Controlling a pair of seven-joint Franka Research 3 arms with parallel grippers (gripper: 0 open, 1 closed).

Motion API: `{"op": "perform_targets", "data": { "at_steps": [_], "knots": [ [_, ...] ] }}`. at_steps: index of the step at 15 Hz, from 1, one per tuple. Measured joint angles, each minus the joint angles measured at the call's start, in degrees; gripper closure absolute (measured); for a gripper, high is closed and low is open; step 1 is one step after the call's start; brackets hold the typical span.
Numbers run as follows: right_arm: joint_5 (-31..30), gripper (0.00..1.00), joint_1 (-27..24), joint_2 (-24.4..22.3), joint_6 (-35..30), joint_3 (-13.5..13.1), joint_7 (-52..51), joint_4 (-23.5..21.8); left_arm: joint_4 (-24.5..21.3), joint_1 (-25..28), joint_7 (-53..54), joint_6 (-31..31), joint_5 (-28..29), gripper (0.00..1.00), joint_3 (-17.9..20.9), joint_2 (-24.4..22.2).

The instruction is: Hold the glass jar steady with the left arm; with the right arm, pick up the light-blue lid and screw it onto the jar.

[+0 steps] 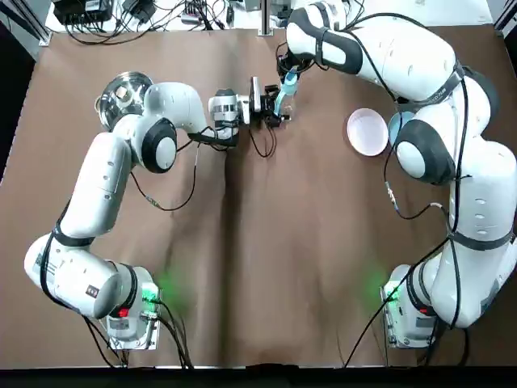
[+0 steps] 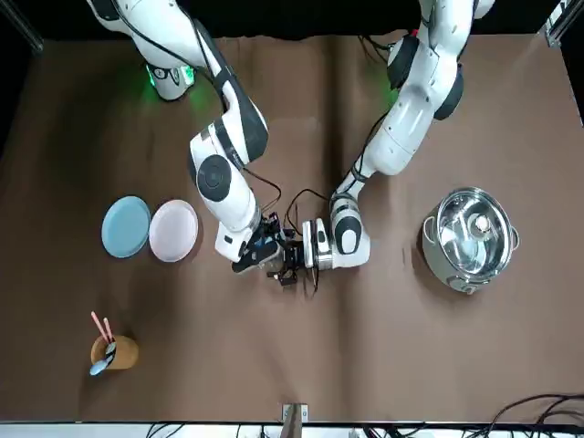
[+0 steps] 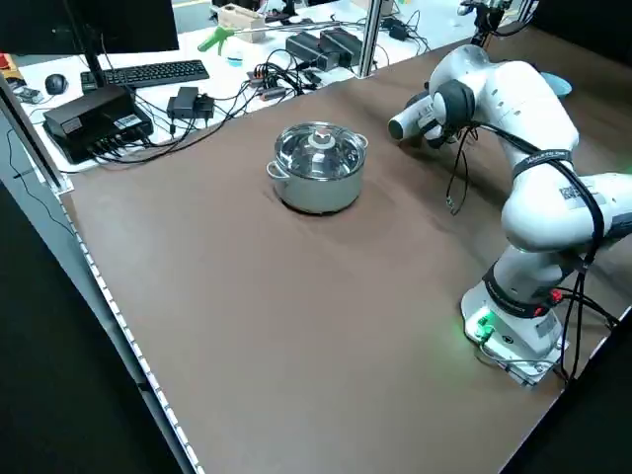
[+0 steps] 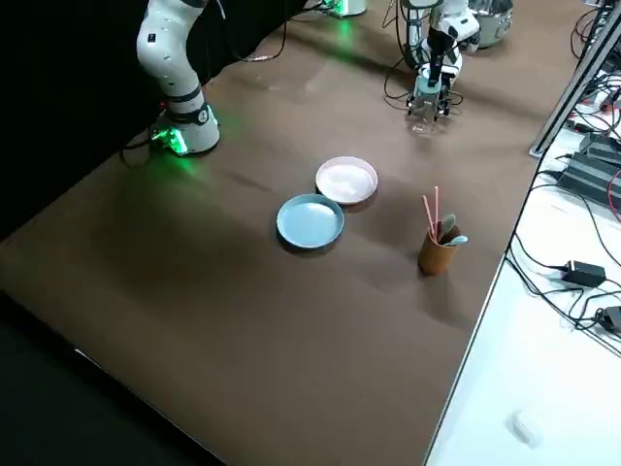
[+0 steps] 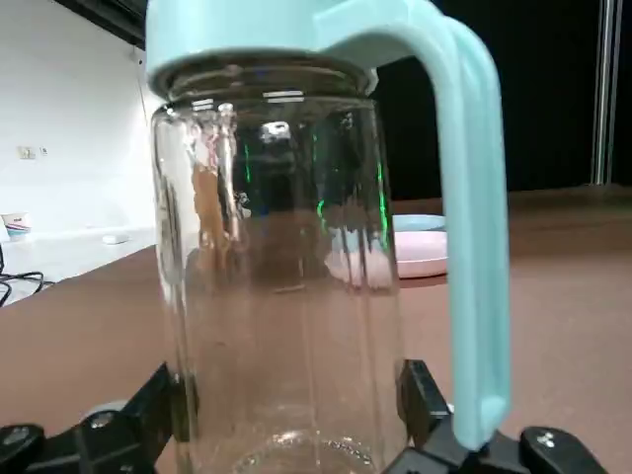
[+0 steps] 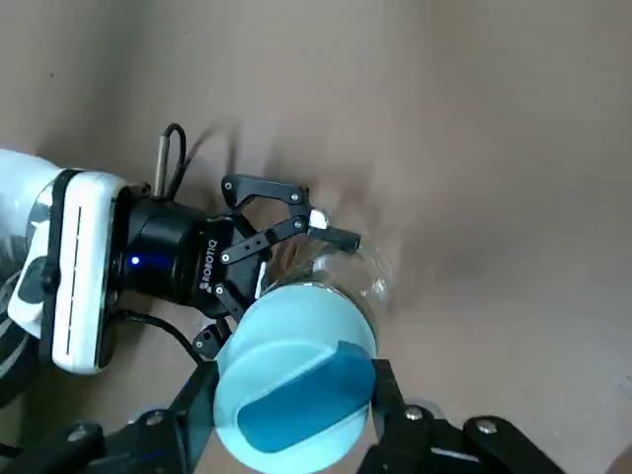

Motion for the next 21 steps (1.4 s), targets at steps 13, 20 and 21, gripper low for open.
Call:
{"op": "perform_targets", "data": {
  "at_steps": [13, 20, 21],
  "knots": [
    [1.5, 0.33, -0.6, 0.0, -0.9, 0.0, 26.7, 0.1, 0.0, 0.0, 0.5, 0.0, 0.0, 0.07, 0.0, 0.0],
    [5.1, 0.33, -1.8, 0.1, -1.9, 0.0, 32.1, 0.1, 0.1, -0.1, 0.5, 0.0, 0.0, 0.07, 0.0, 0.0],
    [5.3, 0.33, -1.8, 0.1, -1.9, 0.0, 33.4, 0.1, 0.1, -0.1, 0.5, 0.0, 0.0, 0.07, 0.0, 0.0]
  ]
}}
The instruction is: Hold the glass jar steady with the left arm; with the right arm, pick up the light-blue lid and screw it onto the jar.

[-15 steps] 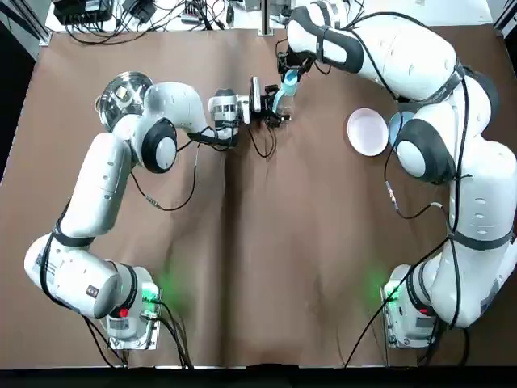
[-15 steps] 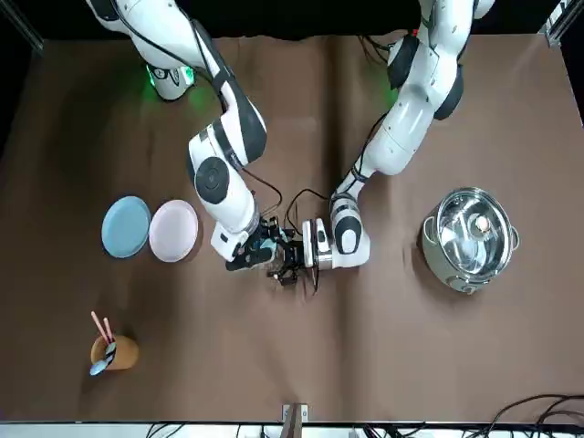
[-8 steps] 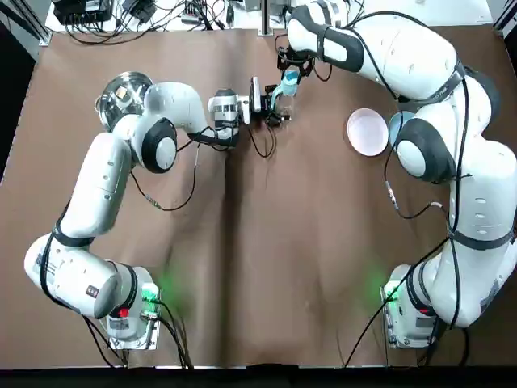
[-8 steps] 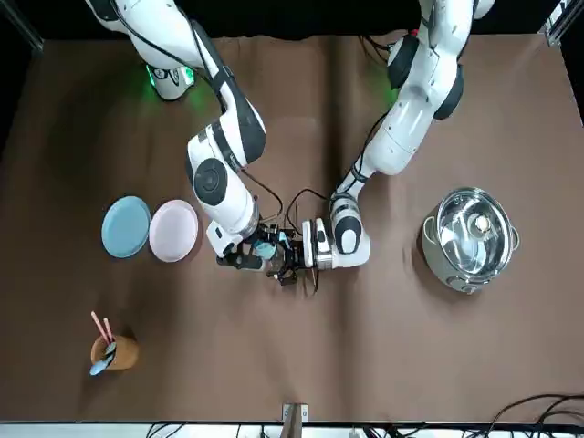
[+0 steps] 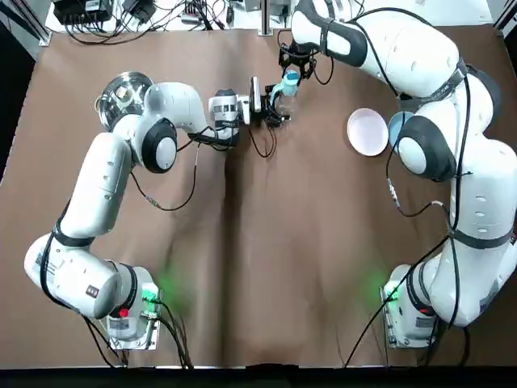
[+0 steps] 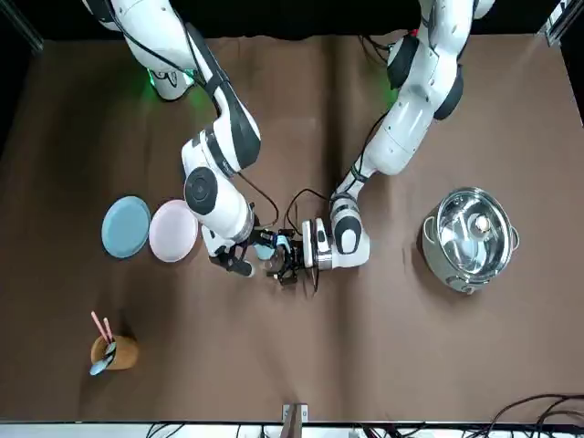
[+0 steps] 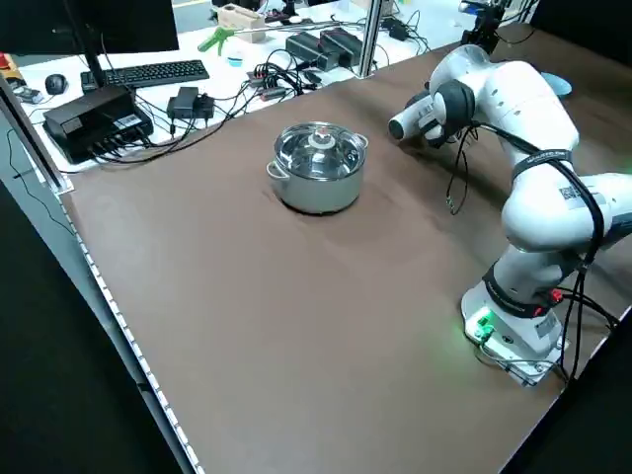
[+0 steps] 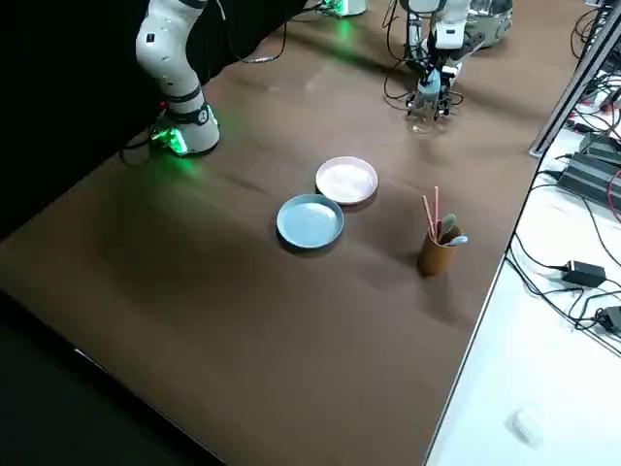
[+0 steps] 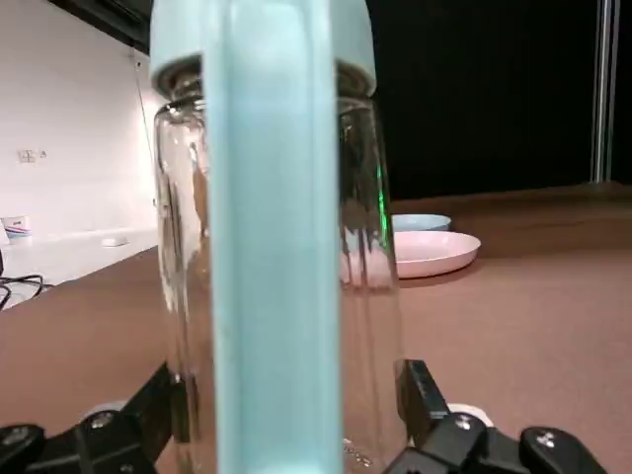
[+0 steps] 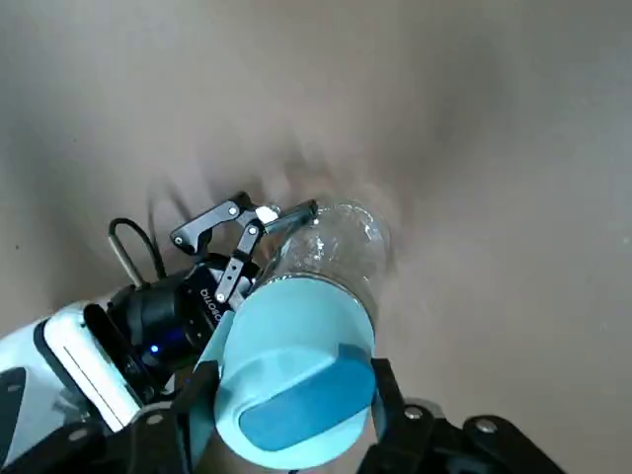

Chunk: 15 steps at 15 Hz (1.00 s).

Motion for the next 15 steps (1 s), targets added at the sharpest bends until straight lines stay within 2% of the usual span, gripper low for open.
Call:
{"op": "perform_targets", "data": {
  "at_steps": [15],
  "knots": [
    [1.7, 0.33, -0.8, 0.1, -0.1, 0.4, 28.7, 0.0, 0.0, 0.0, -0.2, 0.1, 0.0, 0.07, 0.0, 0.0]
  ]
}}
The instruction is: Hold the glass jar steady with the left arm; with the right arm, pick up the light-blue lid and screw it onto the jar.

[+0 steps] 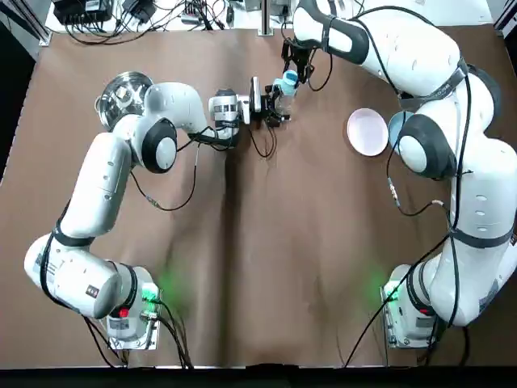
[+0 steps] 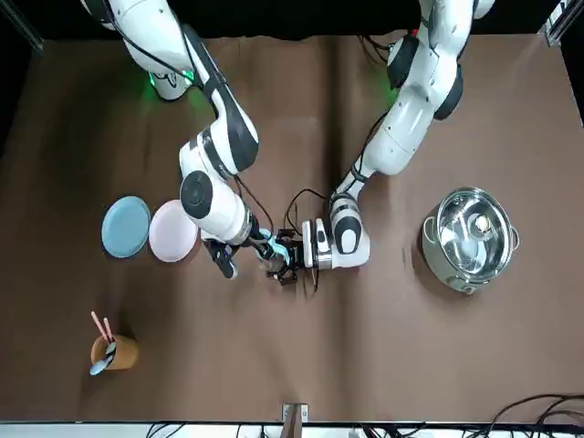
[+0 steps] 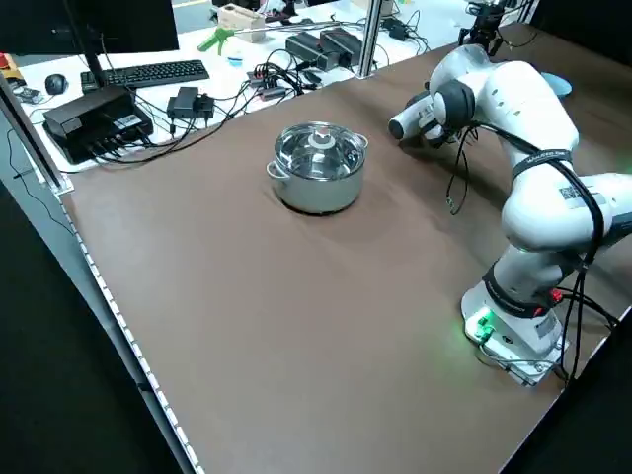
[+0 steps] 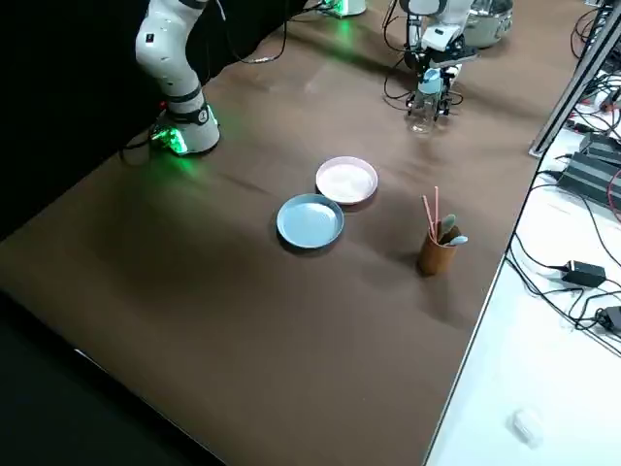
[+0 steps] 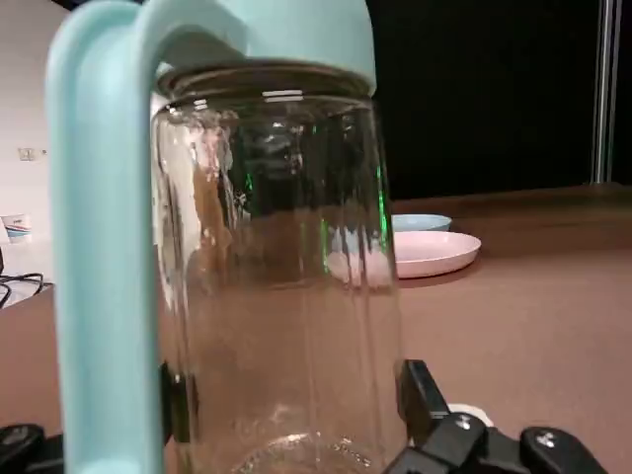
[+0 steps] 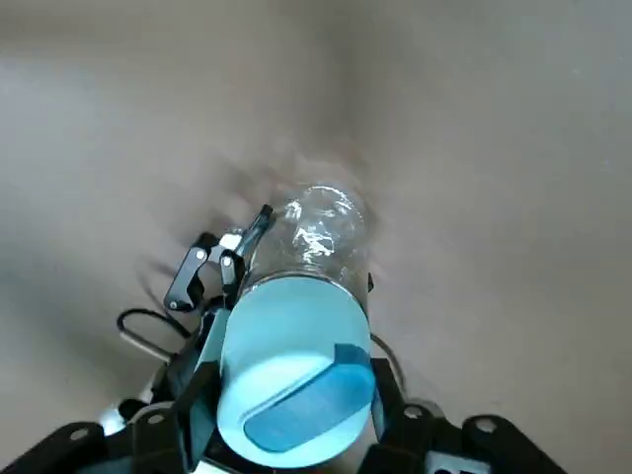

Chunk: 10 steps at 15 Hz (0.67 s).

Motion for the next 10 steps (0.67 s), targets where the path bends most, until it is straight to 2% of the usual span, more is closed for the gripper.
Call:
{"op": "perform_targets", "data": {
  "at_steps": [10],
  "knots": [
    [0.0, 0.36, -0.8, 0.3, 0.2, 0.1, 25.9, 0.0, 0.1, 0.0, -1.1, 0.2, 0.0, 0.07, 0.0, 0.0]
  ]
}}
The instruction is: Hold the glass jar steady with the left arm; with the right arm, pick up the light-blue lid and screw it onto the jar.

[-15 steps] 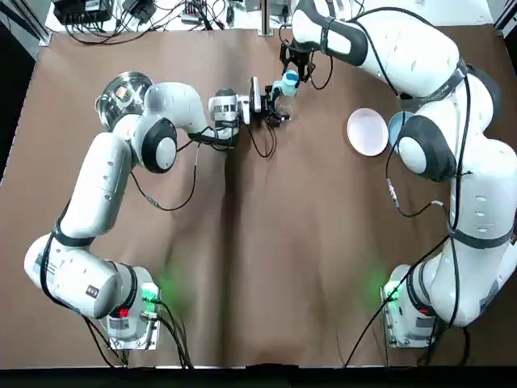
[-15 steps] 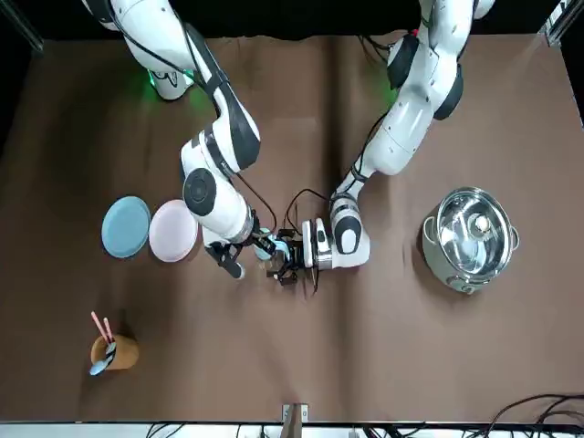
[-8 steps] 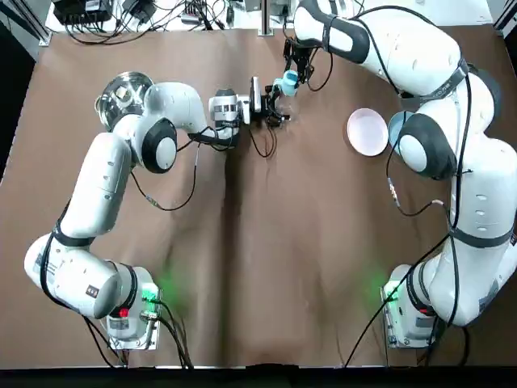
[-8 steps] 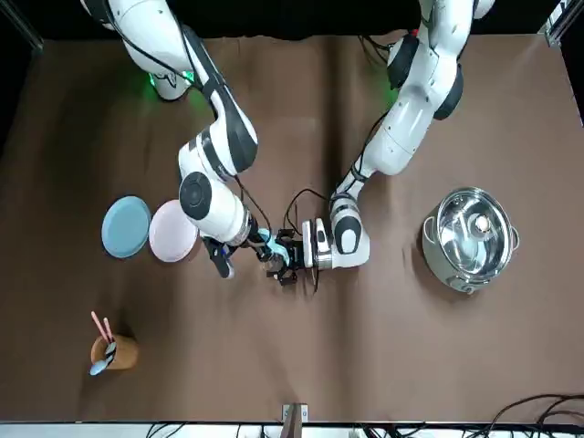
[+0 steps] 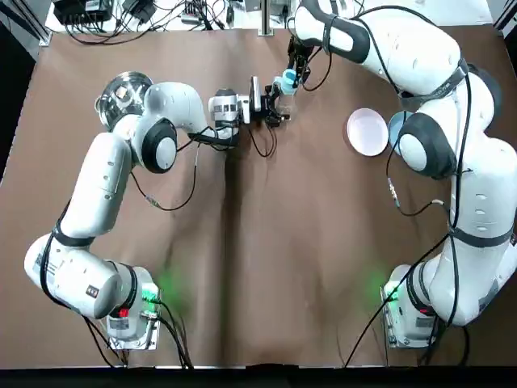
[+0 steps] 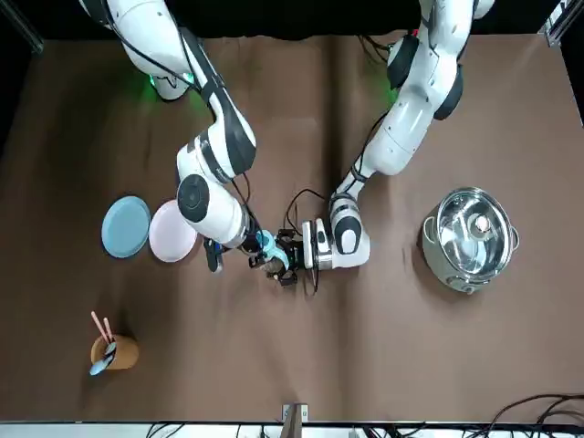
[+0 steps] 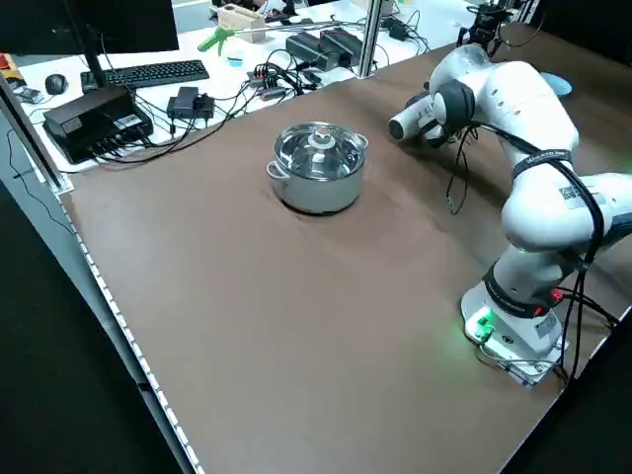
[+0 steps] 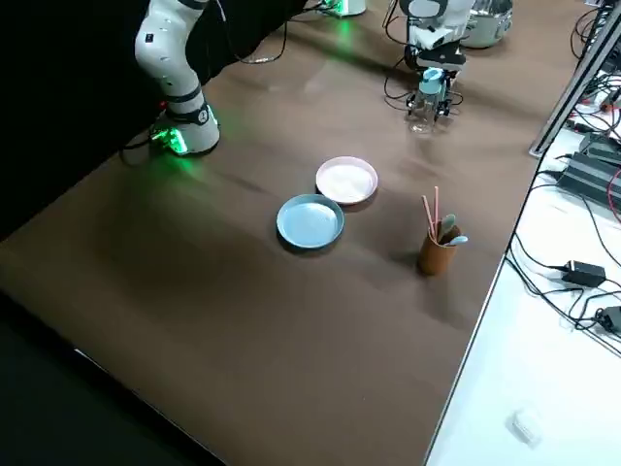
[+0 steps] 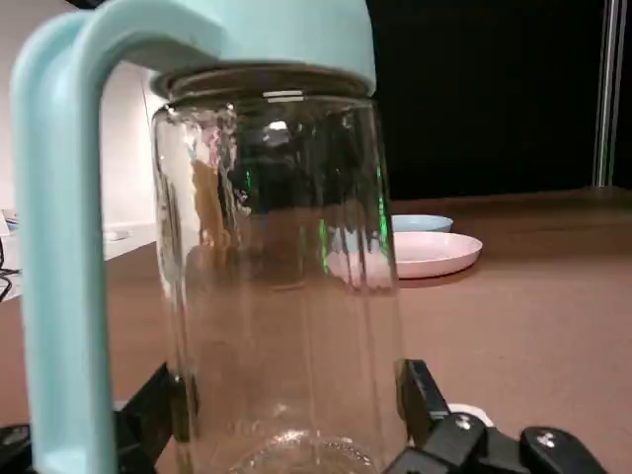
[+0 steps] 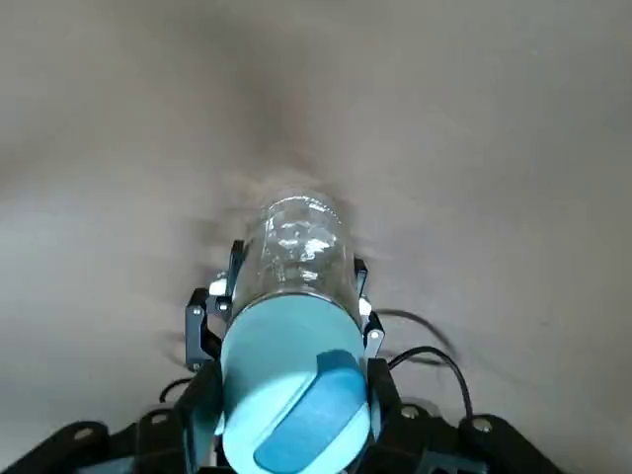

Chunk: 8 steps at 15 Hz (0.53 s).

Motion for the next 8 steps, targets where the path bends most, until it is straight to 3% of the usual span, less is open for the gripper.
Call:
{"op": "perform_targets", "data": {
  "at_steps": [4, 8],
  "knots": [
    [0.0, 0.36, -0.3, 0.0, -0.5, -0.1, 8.3, 0.0, 0.0, 0.0, -0.2, 0.0, 0.0, 0.07, 0.0, 0.0],
    [0.0, 0.4, -0.7, -0.1, -0.5, -0.2, 9.5, 0.0, 0.1, 0.0, -1.1, 0.2, -0.3, 0.07, 0.0, 0.0]
  ]
}}
